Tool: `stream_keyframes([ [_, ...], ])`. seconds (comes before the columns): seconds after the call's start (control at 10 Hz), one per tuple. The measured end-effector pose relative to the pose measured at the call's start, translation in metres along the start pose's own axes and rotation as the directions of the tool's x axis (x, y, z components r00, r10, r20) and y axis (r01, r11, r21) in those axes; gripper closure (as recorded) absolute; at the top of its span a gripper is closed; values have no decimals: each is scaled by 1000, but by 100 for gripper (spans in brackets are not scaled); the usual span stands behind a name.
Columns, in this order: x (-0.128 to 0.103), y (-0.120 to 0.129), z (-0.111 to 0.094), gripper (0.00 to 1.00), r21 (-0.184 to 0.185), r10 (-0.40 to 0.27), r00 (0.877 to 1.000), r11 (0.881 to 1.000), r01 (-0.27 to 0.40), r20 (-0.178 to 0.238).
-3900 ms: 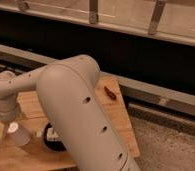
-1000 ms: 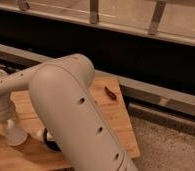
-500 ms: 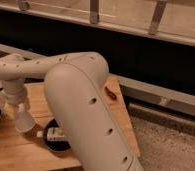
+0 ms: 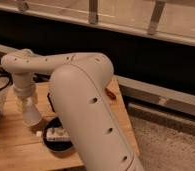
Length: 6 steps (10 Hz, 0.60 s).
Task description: Place the ceramic cup over the eraser
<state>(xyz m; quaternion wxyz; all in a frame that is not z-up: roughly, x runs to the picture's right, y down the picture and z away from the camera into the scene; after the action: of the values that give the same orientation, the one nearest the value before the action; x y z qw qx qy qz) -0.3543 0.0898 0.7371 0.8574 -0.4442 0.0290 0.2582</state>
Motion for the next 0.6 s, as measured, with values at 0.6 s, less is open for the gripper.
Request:
stream_keyframes([
  [0.6,-46,2,-73,100,137,-83,996,987,79,26],
])
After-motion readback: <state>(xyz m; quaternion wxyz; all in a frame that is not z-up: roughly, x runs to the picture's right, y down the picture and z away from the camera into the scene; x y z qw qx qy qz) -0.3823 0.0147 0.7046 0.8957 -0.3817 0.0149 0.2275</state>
